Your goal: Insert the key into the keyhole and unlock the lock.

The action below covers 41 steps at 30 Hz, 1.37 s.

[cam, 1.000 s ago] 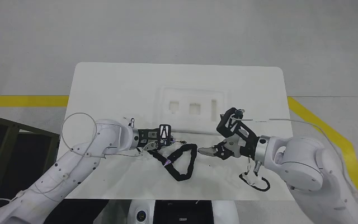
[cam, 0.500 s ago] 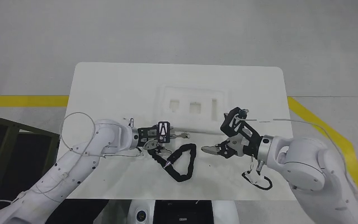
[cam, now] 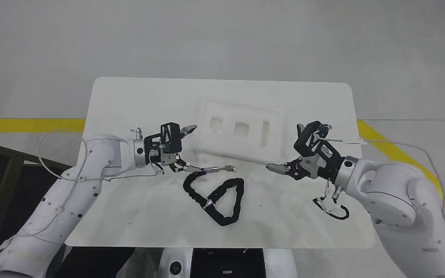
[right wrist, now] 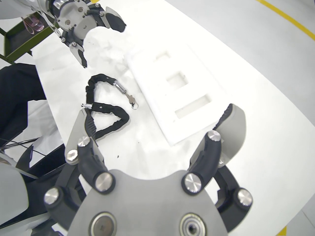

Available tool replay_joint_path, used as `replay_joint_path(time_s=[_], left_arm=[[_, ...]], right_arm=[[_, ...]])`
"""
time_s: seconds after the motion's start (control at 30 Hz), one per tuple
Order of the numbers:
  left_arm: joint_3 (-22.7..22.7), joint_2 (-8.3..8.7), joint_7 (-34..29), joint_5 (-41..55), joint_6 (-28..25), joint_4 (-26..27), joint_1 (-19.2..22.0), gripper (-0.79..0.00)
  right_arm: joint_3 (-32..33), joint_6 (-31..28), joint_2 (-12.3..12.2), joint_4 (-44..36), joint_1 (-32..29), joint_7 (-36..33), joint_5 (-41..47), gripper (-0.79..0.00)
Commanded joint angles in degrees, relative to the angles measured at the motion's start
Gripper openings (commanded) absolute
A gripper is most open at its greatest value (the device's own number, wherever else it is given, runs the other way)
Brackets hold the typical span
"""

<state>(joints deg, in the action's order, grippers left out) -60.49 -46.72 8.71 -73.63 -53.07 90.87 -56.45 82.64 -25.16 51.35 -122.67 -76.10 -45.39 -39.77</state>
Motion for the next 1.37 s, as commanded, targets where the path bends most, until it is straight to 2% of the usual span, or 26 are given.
replay_joint_path(time_s=[0.0, 0.3, 0.57, 0.83, 1.33], left_arm=[[-0.83, -0.12, 2.54, -0.24, 0.60, -2.11, 0.86, 0.000], [-2.28, -0.83, 12.98, -6.27, 2.01, -11.02, 6.80, 0.000], [-4.36, -0.64, 18.05, -10.31, 0.40, -16.22, 10.76, 0.000], [-6.13, -0.07, 21.25, -13.01, -1.24, -17.57, 11.29, 0.000], [-6.06, -0.08, 21.22, -13.02, -1.29, -17.43, 11.19, -0.001]], right_arm=[[1.02, -0.29, -0.04, 0.49, 0.45, 1.68, -1.69, 0.000], [4.48, 3.51, 0.11, 7.71, 3.90, 10.45, -10.36, 0.000], [5.85, 6.40, 0.16, 14.49, 9.73, 11.86, -15.24, 0.000], [5.88, 7.03, 0.01, 16.44, 14.69, 10.87, -21.65, 0.000], [5.91, 7.08, 0.00, 16.58, 14.84, 10.80, -21.86, -0.001]])
